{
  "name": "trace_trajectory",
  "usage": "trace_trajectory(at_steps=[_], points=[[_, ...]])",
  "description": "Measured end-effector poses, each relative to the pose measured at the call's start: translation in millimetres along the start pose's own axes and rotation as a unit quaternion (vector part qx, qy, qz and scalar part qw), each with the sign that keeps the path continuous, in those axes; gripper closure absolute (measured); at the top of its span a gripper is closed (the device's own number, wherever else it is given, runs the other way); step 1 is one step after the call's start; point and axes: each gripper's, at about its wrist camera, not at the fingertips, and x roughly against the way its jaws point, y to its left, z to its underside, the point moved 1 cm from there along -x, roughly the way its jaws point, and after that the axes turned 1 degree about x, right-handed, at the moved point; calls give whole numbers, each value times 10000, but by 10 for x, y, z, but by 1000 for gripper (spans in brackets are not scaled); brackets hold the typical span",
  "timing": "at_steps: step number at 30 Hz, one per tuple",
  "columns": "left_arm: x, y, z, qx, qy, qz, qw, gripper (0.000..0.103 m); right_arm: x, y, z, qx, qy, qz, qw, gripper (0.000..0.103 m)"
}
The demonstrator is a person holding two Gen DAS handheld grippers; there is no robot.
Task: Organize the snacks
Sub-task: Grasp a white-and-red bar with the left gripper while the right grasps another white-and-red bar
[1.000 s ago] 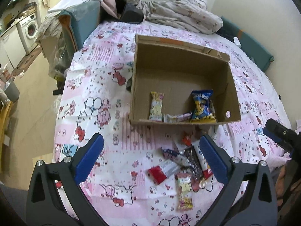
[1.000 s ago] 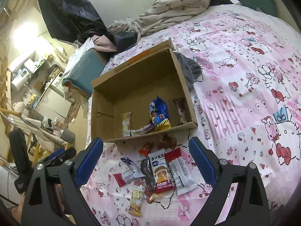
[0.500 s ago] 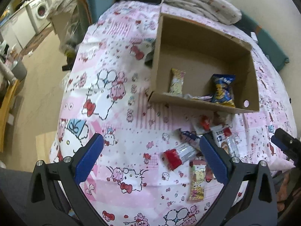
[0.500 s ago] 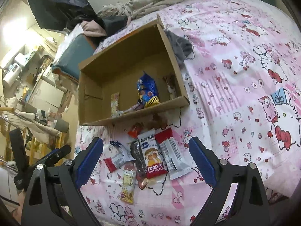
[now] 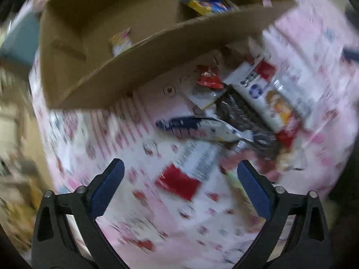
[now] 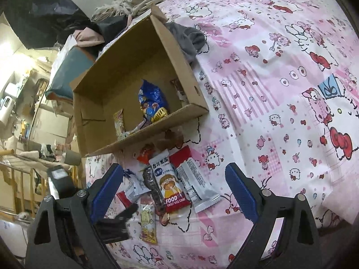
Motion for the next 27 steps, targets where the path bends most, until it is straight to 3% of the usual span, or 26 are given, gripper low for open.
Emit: trace_trajectory(at_steps=[5,8,9,10,14,22,25,27], points=[[-158,-138,-105,-753,61,169,9970,26,-18,2,-17,-42,12,-35,10000,8],[-207,-120,-121,-771,177,478,9957,46,-42,4,-16,-30,58,-9,10000,8],[-197,-97,-127,-648,199,573,9961,65,-54,3,-16,-34,83,-1,10000,8],[-183,-81,-120,-570,230,618,9962,72,-66,3,-16,-35,102,9,9999,8],[-116,-87,-21,-587,412,904,9933,76,-100,24,-24,-2,141,13,9999,8],[321,196,264,258,685,1495,9861,76,-126,87,-14,54,202,-23,9998,8],[485,305,415,505,543,1352,9880,76,-153,77,-30,54,279,72,9996,8],[574,446,482,1007,382,1216,9867,76,-210,57,-39,68,420,199,9989,10]])
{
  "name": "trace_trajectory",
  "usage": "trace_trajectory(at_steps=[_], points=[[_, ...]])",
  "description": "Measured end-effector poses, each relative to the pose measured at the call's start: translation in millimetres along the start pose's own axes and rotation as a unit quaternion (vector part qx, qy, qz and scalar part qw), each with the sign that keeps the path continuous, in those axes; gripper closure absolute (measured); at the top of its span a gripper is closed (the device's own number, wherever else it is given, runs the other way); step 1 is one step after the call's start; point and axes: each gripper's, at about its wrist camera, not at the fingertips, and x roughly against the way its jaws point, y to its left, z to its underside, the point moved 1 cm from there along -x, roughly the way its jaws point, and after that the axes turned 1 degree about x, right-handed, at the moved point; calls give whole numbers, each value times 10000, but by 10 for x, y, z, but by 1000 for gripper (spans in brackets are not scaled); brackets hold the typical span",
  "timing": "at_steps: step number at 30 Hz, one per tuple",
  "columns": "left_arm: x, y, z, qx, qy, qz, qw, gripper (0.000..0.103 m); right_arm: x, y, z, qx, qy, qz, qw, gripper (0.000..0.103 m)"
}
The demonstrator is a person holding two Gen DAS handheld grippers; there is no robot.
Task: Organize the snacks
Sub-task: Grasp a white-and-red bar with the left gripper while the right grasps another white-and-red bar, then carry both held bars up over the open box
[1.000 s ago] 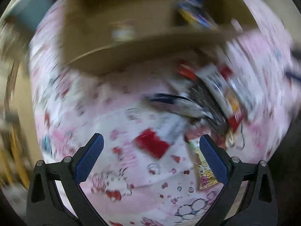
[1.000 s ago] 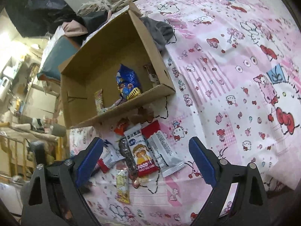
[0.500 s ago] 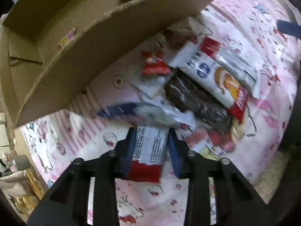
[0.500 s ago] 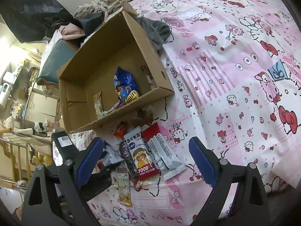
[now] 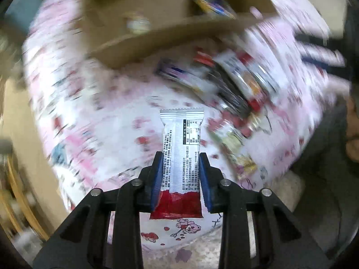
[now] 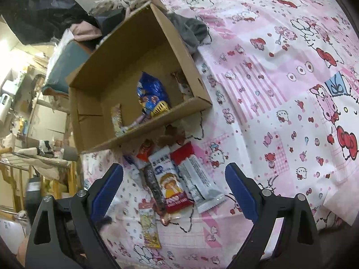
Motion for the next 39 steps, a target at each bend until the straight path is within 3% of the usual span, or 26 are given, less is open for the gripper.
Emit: trace_trajectory(at_steps=[3,5,7,14,17,18,19,20,24,27,30,32,39], points=[[126,205,32,825,-348,38,9960,76,-147,-69,-18,-17,323,332,9989,21],[158,338,109,1147,-500,76,9921,76,-270,-89,-44,31,539,480,9974,36],[154,403,161,1359,-626,42,9887,76,-419,-71,-58,204,787,680,9944,39],[164,527,164,1520,-851,-30,9847,76,-774,179,29,1140,1181,1224,9788,49],[168,540,144,1575,-879,-4,9836,76,-886,301,114,1647,1260,1493,9668,53],[170,550,141,1598,-883,16,9832,76,-902,321,134,1737,1246,1581,9640,57],[174,554,134,1612,-896,21,9828,76,-924,330,158,1820,1292,1671,9603,68],[178,551,127,1612,-914,11,9827,76,-923,336,180,1860,1313,1672,9593,70],[193,540,113,1626,-955,55,9821,76,-770,371,239,1905,1133,1592,9621,71],[193,525,102,1613,-989,26,9819,76,-531,350,259,1608,859,1361,9738,71],[211,519,97,1619,-1088,-47,9808,76,-265,318,275,1304,560,1040,9844,71],[271,557,113,1752,-1303,-99,9758,76,-26,353,361,1196,311,585,9906,71],[492,603,136,1897,-1915,-255,9626,76,653,644,585,1492,-802,-414,9847,71]])
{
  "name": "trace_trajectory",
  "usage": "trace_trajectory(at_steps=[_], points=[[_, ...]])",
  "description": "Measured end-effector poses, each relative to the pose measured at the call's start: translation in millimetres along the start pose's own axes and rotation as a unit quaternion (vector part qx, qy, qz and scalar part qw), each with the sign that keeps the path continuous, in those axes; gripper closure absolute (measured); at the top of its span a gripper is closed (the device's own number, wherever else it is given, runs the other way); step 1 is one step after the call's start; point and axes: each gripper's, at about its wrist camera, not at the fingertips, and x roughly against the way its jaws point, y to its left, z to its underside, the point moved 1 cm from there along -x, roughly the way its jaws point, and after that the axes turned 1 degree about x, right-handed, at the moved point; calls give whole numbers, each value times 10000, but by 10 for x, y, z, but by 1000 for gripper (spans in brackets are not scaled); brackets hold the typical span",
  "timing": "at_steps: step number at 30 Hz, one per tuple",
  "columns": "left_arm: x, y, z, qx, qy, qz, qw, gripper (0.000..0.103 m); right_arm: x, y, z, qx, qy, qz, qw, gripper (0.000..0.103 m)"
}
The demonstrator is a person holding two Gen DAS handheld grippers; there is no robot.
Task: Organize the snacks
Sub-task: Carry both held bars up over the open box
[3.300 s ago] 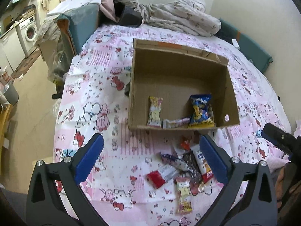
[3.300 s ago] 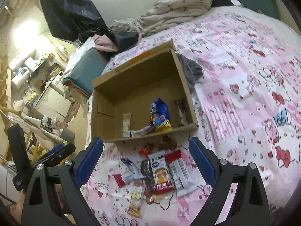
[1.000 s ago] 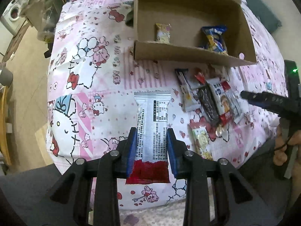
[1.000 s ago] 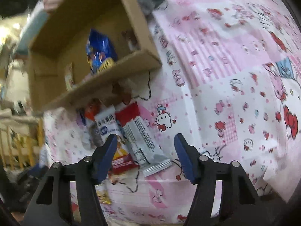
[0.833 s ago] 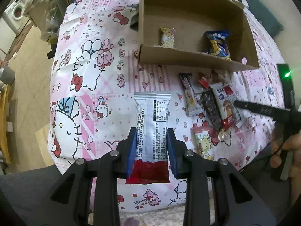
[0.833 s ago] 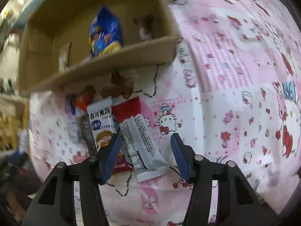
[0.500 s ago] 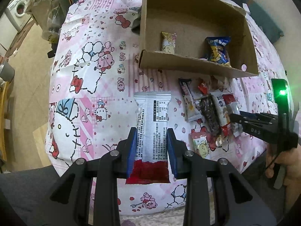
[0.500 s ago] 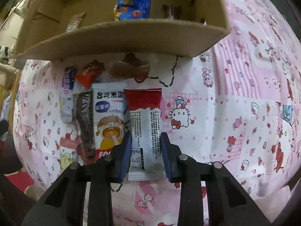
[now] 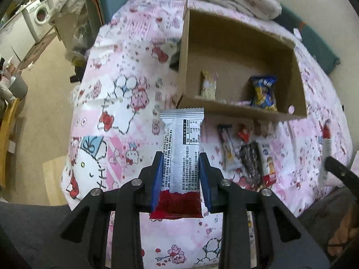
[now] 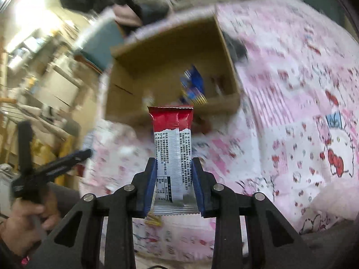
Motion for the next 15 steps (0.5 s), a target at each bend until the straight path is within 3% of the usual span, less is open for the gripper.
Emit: trace_trajectory(at_steps=[6,15], points=[[214,-73,-52,-301,-525,-81,9981,76,153,-34,-95,-143,-457,-323,9983,71],[426,-142,-218,-396,-818,-138,9958,76,281,-91,-219,-186,-868,-479,9949,71]])
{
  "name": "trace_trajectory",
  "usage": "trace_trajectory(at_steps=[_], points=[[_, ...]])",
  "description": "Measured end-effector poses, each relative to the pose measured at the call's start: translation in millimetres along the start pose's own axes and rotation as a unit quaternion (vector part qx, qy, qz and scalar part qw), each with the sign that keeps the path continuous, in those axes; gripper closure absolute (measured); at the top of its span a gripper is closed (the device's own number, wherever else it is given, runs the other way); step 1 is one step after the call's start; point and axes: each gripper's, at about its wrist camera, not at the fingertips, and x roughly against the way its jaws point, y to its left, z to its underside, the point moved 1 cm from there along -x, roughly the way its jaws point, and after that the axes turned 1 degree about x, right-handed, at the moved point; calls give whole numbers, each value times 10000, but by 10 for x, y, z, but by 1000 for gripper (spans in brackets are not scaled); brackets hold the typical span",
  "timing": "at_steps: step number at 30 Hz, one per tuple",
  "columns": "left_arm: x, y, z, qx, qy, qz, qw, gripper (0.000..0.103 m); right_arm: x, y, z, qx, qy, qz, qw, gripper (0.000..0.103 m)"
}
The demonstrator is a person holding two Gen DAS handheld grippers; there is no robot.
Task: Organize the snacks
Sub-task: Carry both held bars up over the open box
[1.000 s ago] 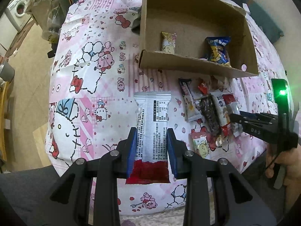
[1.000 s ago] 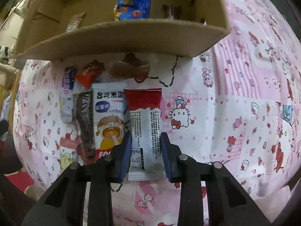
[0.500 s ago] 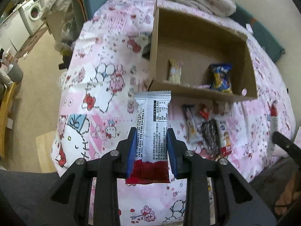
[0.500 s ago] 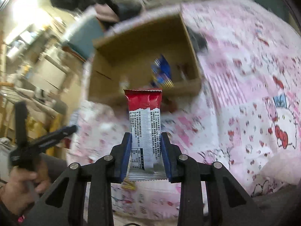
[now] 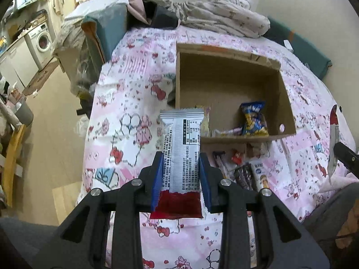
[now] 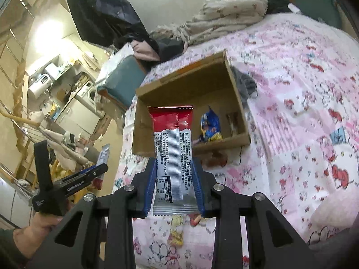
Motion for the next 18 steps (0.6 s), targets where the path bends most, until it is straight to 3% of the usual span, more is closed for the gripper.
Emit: trace_trajectory(at_steps=[18], points=[[-44,-294,-834,-222,-469,126,9986,76,-198,-168,-706,-313,-493,-72,9983,71]])
